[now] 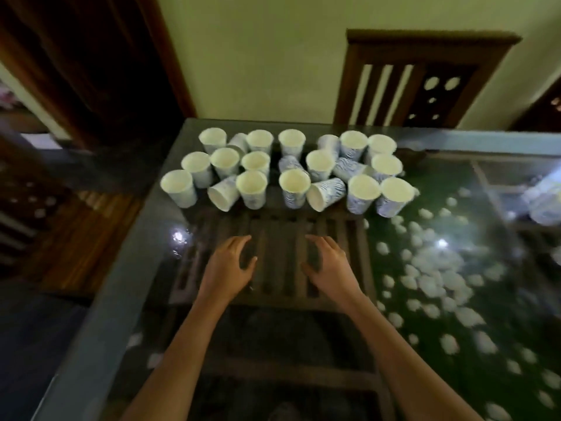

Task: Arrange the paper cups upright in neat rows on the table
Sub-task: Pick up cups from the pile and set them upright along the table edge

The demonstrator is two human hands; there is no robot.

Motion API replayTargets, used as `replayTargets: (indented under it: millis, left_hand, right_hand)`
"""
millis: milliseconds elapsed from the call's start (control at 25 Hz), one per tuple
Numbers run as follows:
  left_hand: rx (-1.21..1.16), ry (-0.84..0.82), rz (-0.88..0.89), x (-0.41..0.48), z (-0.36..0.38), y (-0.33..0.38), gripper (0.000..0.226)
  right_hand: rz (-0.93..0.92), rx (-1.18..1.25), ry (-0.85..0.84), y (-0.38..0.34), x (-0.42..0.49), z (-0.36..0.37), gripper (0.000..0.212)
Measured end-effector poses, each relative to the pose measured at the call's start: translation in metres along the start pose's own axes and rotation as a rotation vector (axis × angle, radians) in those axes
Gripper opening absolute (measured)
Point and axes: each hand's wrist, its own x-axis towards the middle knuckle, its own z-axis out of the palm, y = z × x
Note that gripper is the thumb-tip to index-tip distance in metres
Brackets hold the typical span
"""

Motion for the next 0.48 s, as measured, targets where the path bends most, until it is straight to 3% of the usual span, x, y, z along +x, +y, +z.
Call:
replayTargets:
  millis: [480]
  left_hand:
    - [-0.115, 0.147, -0.188, 0.106, -0.008, -0.091, 0.071]
  right_hand:
    - [0.025, 0.122, 0.077, -0.038, 0.129, 0.088, 0.084]
